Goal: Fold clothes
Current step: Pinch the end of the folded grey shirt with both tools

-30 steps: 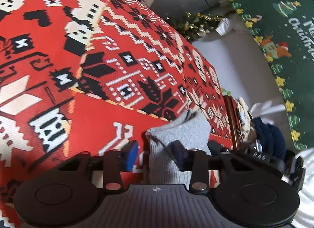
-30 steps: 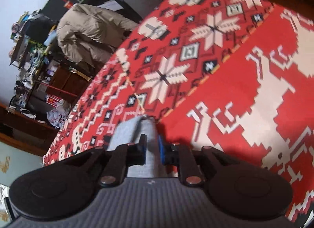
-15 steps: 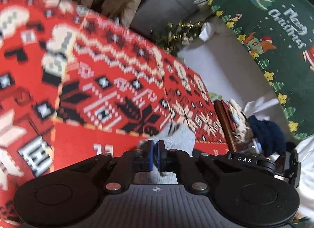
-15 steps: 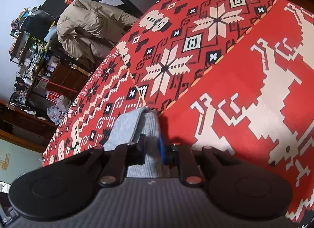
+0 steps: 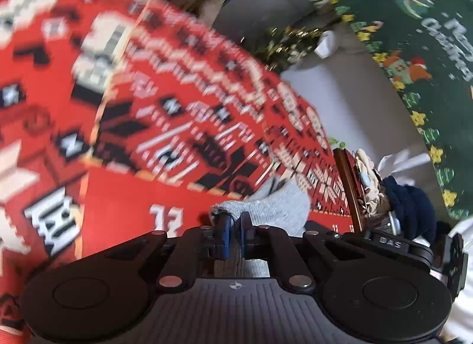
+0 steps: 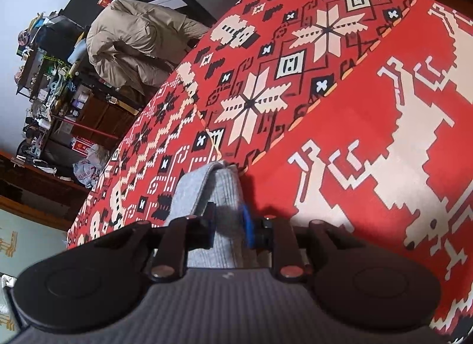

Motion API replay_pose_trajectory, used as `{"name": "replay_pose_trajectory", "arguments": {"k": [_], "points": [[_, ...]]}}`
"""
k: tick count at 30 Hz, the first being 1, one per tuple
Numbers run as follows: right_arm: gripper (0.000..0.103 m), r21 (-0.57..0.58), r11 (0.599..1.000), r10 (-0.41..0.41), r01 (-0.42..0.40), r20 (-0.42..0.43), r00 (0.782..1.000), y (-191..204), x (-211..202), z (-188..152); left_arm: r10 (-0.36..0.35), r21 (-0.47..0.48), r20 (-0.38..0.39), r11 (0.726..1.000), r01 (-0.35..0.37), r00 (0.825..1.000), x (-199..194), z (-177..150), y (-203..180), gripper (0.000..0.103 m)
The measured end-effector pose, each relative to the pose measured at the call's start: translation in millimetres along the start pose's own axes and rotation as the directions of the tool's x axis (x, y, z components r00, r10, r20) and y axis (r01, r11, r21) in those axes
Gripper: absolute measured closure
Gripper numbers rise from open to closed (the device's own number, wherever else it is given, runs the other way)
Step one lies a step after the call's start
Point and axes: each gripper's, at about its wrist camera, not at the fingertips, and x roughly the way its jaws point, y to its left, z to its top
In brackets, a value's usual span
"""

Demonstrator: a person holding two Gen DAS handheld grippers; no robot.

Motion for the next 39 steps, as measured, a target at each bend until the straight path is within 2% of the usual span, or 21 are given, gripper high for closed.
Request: {"name": "replay_pose_trajectory", "arguments": {"k": [5, 9, 13, 14, 17, 21, 25, 28, 32, 37, 39], "points": [[0.081, 0.004, 1.000, 0.005, -0.005, 0.004, 1.000, 0, 0, 1, 0.020, 0.075, 0.070, 0.997, -0.025, 0.997, -3, 5, -19, 0.097], [0.080, 0.003, 1.000, 0.007, -0.007, 0.005, 1.000, 0, 1, 1, 0.049, 0.040, 0.033, 0.998, -0.050, 0.998, 11, 9, -7, 0.097], [0.080, 0.001, 1.000, 0.009, -0.009, 0.006, 1.000, 0, 1, 1, 0.033, -0.060, -0.017, 0.998, -0.034, 0.999, 18, 12, 12, 0.094], [0.080, 0.000, 1.000, 0.009, -0.009, 0.006, 1.000, 0, 1, 1, 0.019, -0.088, -0.017, 0.996, -0.021, 1.000, 17, 13, 16, 0.091], [0.070, 0.006, 1.000, 0.010, -0.010, 0.009, 1.000, -1, 0, 1, -0.001, -0.145, -0.018, 0.989, -0.002, 1.000, 11, 13, 24, 0.068], [0.067, 0.034, 0.999, 0.031, -0.030, -0.012, 0.999, -4, -8, -4, -0.031, -0.177, -0.023, 0.984, 0.026, 0.999, -3, 11, 28, 0.061], [0.067, -0.002, 0.999, 0.036, -0.036, -0.035, 0.999, 1, -23, -22, -0.044, -0.195, -0.040, 0.980, 0.036, 0.998, -20, -3, 30, 0.059], [0.067, -0.058, 0.998, 0.001, -0.004, -0.047, 0.999, 8, -23, -32, -0.044, -0.166, -0.044, 0.986, 0.036, 0.998, -23, -11, 21, 0.057], [0.067, -0.130, 0.991, -0.049, 0.042, -0.057, 0.997, 15, -20, -44, 0.026, -0.090, -0.067, 0.995, -0.032, 0.997, -13, -19, 8, 0.057], [0.067, -0.092, 0.996, -0.022, 0.017, -0.053, 0.998, 7, -12, -45, 0.062, -0.018, -0.052, 0.998, -0.063, 0.997, -5, -26, 0, 0.059], [0.070, -0.105, 0.994, -0.022, 0.017, -0.045, 0.999, 9, -9, -45, 0.083, 0.010, -0.039, 0.997, -0.082, 0.996, -3, -28, -5, 0.066]]}}
